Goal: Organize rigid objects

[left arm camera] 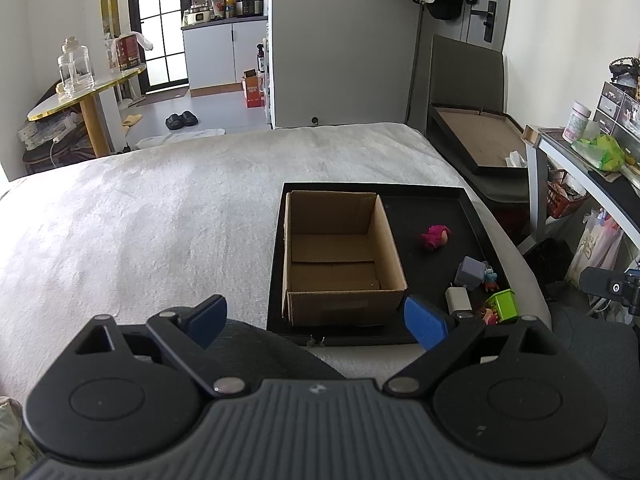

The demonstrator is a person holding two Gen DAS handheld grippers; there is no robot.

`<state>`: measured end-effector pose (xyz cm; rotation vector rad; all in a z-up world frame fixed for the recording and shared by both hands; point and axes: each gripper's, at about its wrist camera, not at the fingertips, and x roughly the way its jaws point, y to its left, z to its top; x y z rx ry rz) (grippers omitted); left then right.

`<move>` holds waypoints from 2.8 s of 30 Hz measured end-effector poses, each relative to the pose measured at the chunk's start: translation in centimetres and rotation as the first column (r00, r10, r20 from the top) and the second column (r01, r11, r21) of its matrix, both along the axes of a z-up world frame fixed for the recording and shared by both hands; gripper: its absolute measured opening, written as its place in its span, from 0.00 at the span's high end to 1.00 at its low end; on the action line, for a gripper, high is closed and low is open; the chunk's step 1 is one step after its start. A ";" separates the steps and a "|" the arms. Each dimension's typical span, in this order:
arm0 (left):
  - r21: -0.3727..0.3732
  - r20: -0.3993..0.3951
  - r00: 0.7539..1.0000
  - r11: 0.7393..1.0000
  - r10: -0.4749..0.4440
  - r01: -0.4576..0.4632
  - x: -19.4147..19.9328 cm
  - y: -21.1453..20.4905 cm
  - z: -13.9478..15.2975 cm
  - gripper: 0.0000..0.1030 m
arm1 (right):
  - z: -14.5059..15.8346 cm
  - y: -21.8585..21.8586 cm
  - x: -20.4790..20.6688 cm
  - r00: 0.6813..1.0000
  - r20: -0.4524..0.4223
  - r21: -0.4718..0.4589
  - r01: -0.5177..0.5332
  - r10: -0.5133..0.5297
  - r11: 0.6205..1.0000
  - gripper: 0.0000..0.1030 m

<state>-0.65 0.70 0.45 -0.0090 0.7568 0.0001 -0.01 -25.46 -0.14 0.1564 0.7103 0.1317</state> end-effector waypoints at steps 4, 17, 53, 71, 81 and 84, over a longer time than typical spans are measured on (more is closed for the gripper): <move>-0.001 0.000 1.000 1.000 0.002 -0.002 0.0 0.1 0.1 0.08 | 0.0 0.0 -0.1 1.000 0.001 0.001 0.000 0.000 1.000 0.00; -0.002 0.000 1.000 1.000 0.003 -0.003 0.0 0.1 0.5 0.08 | 0.0 0.0 -0.1 1.000 0.001 0.001 0.000 0.000 1.000 0.00; 0.027 0.004 1.000 1.000 -0.006 0.006 0.4 0.2 0.9 0.08 | 0.5 0.2 0.0 1.000 0.005 0.013 0.000 0.000 1.000 0.00; 0.063 -0.046 0.998 0.998 0.030 -0.027 3.8 0.5 -1.0 0.08 | -1.6 -0.9 2.3 0.999 -0.034 0.029 0.038 -0.037 0.999 0.00; 0.075 -0.067 0.997 0.996 0.048 -0.043 6.7 0.1 -2.3 0.08 | -3.8 -1.9 4.4 0.996 -0.065 0.027 0.060 -0.058 0.998 0.00; 0.062 -0.077 0.996 0.997 0.051 -0.046 7.4 0.2 -2.9 0.08 | -4.3 -2.5 4.7 0.996 -0.052 0.029 0.071 -0.070 0.997 0.00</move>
